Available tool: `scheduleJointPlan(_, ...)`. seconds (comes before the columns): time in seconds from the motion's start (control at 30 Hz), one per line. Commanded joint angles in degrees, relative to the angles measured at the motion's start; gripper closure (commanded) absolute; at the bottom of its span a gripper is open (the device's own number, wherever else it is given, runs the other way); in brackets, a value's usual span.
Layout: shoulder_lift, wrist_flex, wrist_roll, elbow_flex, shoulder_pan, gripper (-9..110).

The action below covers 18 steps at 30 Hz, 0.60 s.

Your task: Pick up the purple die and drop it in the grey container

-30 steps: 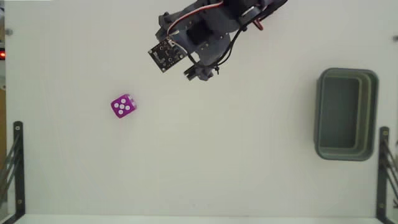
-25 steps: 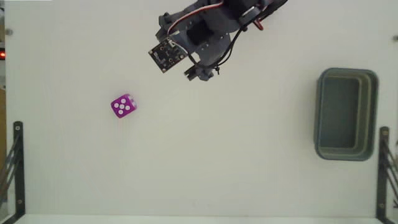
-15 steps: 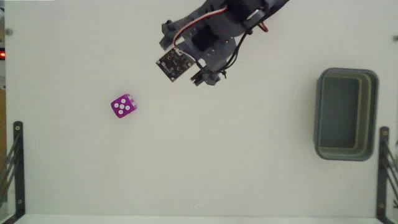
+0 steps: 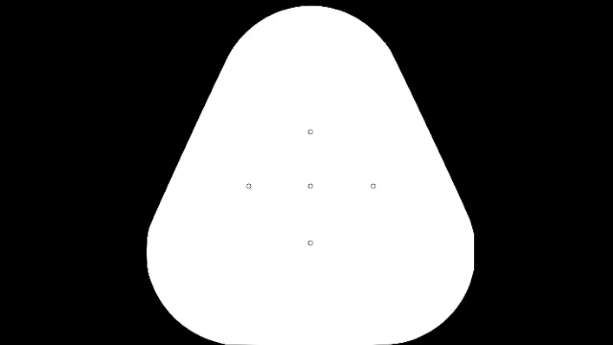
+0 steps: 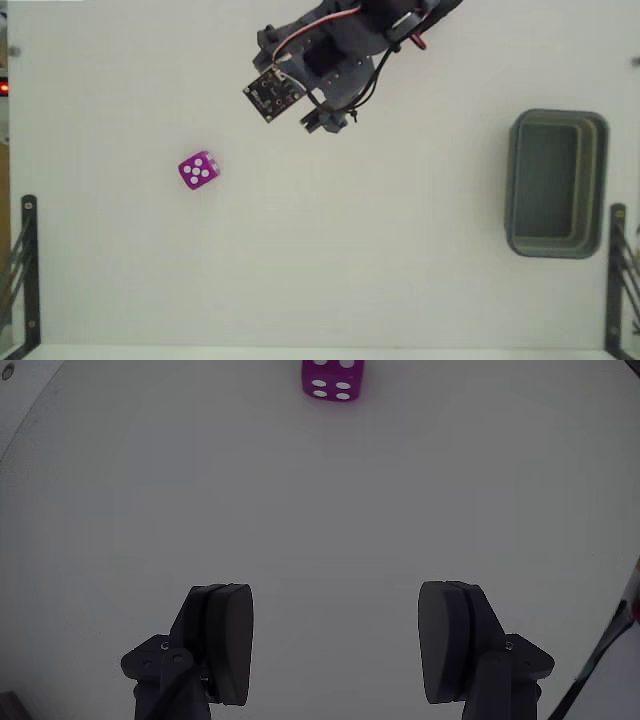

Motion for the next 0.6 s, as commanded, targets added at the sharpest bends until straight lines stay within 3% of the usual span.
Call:
scheduleJointPlan(0.0,1.91,1.13,0.26,0.08,1.58,-9)
scheduleJointPlan(0.57,-6.57,-5.90,0.26,-1.38,1.58,-9)
